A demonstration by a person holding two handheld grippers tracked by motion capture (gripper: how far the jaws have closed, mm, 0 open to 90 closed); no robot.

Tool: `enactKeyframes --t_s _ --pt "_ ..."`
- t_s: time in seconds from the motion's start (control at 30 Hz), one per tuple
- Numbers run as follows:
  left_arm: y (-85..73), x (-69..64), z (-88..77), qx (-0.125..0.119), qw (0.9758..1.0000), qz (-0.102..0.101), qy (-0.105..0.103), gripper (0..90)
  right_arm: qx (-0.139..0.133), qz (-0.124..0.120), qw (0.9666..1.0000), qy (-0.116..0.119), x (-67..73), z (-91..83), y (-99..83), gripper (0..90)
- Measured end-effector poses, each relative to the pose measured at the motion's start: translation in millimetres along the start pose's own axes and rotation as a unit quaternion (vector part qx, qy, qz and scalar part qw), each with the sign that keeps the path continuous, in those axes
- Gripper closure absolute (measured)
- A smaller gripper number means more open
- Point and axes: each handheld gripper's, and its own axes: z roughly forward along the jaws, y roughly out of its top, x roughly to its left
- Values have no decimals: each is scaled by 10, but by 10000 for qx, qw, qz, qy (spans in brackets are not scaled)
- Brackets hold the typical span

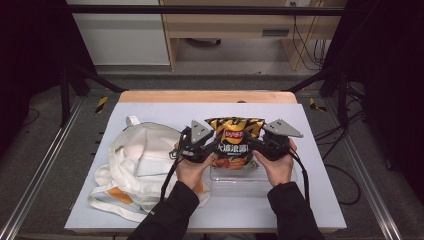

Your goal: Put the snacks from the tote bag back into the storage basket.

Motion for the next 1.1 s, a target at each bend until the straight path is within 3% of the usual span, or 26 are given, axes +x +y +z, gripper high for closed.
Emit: enactKeyframes --t_s 0.13,0.27,0.37,0.53,0.73,1.1 --pt "-3 22 -38 -55 10000 6 -29 553 -190 165 9997 37 -40 -32 19 206" --pt "-12 54 -102 -105 9999 68 -66 454 -352 204 9992 32 -58 -95 49 177" --pt "-26 88 -158 -144 9999 18 -89 350 -381 272 9989 41 -70 -138 61 164" --pt "-68 179 -278 -225 9994 -67 -273 255 -429 278 9987 65 -68 -202 74 144" --pt "-126 338 -450 -200 9992 -70 -346 220 -373 341 9985 201 -81 -269 88 116" --pt "-317 620 -811 -105 9996 37 -264 208 -356 103 9987 354 -38 -473 74 92"
